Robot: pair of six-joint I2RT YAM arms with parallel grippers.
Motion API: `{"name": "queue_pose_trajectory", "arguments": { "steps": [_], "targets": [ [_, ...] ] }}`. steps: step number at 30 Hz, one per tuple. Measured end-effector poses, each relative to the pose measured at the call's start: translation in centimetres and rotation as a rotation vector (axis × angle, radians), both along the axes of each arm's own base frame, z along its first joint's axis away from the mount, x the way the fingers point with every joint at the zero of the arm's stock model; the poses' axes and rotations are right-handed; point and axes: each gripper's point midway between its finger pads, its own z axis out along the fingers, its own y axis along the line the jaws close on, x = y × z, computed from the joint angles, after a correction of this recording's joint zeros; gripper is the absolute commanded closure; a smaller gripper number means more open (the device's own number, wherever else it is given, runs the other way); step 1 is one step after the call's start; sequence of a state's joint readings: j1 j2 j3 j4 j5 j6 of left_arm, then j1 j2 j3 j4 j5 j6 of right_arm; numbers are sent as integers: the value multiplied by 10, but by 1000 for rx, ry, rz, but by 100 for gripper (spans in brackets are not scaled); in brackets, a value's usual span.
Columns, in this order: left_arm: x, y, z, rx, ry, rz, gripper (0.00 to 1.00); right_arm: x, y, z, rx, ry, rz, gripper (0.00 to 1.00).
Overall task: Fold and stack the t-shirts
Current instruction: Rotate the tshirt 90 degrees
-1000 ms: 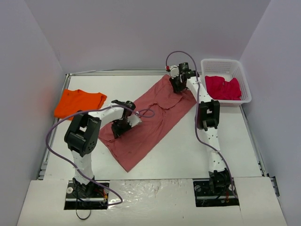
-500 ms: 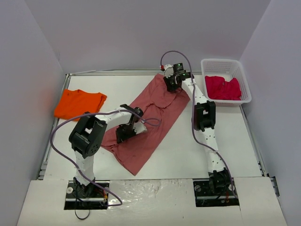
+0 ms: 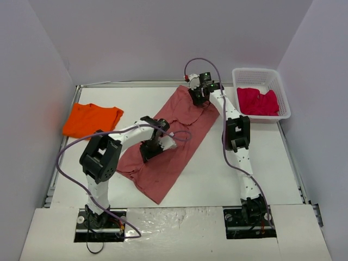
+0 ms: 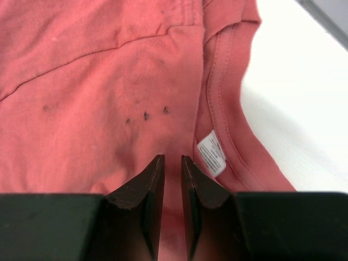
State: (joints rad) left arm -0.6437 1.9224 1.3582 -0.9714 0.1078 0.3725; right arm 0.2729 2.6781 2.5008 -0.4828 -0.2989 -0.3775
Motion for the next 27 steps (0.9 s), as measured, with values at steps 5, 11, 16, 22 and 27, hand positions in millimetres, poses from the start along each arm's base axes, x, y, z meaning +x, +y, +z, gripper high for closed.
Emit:
{"name": "queue_pose_trajectory", "arguments": {
  "steps": [5,11,16,22,27],
  "targets": [
    [32,-28,49,-129,-150,7,94,2,-3,39,-9,-60,-18,72],
    [53,-37,118,-237,-347,23,88,-1,-9,123,15,-191,-53,100],
    [59,-21,120,-235,-388,72,98,-41,-21,154,24,-186,-70,100],
    [72,26,81,-178,-353,201,98,-117,-35,120,-14,-25,-48,100],
    [89,47,53,-167,-334,266,98,-153,-40,81,-39,96,-31,100]
  ]
}}
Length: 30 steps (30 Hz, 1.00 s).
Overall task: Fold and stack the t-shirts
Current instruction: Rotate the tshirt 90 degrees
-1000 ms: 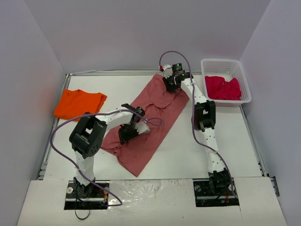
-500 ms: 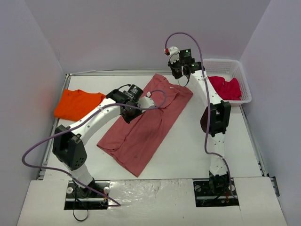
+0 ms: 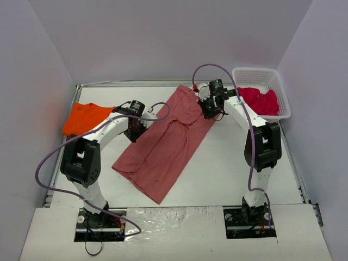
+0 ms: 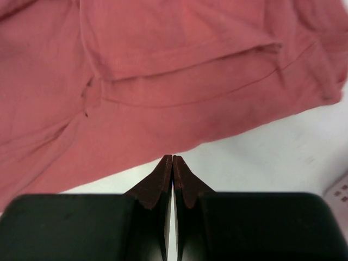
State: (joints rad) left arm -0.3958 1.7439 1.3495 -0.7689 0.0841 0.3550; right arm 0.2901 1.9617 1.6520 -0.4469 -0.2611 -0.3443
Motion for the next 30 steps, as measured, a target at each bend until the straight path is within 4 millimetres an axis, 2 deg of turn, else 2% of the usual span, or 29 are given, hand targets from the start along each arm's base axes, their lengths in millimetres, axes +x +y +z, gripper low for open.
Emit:
{"name": "queue_pose_trajectory", "arguments": {
  "steps": [3,7,13,23,30],
  "targets": [
    [7,0,-12,-11,0,4,98,-12,0,-15,-8,53,8,100],
    [14,-8,-19,-47,-18,-6,98,-12,1,-24,-10,72,12,100],
    [22,-19,-28,-89,-24,-21,98,-8,3,-49,-22,120,11,100],
    [17,-26,-59,-104,57,-32,98,-4,5,-87,-43,195,10,100],
    [16,-30,-60,-124,65,-38,98,-2,5,-97,-48,214,9,100]
  ]
}}
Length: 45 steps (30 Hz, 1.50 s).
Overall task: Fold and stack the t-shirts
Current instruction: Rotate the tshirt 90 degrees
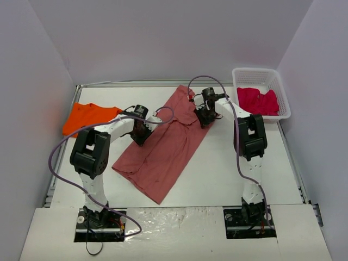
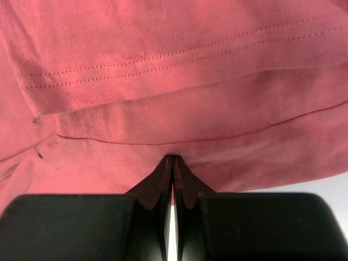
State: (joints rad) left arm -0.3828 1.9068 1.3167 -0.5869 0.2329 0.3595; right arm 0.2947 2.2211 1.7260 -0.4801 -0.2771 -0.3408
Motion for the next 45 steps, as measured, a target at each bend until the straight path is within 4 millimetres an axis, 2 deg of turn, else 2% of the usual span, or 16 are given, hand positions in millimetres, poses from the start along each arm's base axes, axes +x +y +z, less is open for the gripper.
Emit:
{"name": "queue_pose_trajectory", "arguments": {
  "steps": [4,19,34,45],
  "targets": [
    [0,0,-1,-4,-2,-1,98,10,0,0,3,-4,-6,100],
    [-13,-9,-2,-4,-22,-35,98,73,21,1,71,-61,1,100],
    [-34,-60,-5,109,-5,-208,98,128,42,3,129,-183,19,100],
    [-46,-92,-5,171,23,-316,98,140,54,4,141,-232,37,100]
  ]
}}
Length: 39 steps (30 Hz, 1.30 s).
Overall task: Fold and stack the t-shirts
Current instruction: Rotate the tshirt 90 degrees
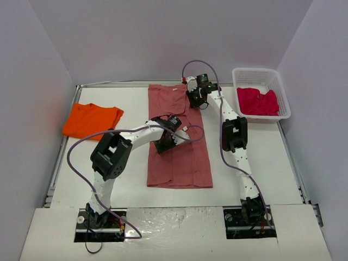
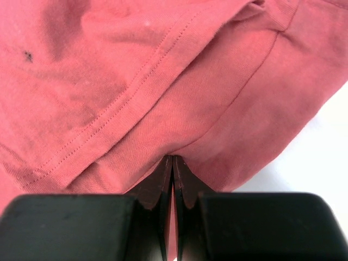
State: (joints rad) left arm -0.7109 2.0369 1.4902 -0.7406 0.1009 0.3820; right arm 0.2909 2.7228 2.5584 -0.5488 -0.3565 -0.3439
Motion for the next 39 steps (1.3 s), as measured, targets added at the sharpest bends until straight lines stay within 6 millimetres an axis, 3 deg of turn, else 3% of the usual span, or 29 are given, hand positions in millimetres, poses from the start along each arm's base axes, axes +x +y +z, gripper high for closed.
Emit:
{"name": "queue_pose_trajectory", "arguments": {
  "steps": [12,24,26,29,32,36,39],
  "targets": [
    [-11,-14,2,5,-10,-42,98,2,4,0,-5,-15,8,100],
    [-23,-7,6,-5,17,-10,98,-7,-1,7,-52,-16,4,100],
    [-26,-2,8,1,34,-2,98,-9,-1,13,-54,-19,5,96],
    [-24,10,18,-1,41,26,98,-8,-2,33,-48,-46,2,78],
    [-10,20,39,-25,15,70,98,-4,-2,70,-34,-108,-3,77],
    [21,21,85,-114,-85,121,90,-2,-2,134,-4,-221,-13,69],
    [38,22,124,-183,-176,140,86,-13,-8,172,3,-278,-15,66]
  ]
}}
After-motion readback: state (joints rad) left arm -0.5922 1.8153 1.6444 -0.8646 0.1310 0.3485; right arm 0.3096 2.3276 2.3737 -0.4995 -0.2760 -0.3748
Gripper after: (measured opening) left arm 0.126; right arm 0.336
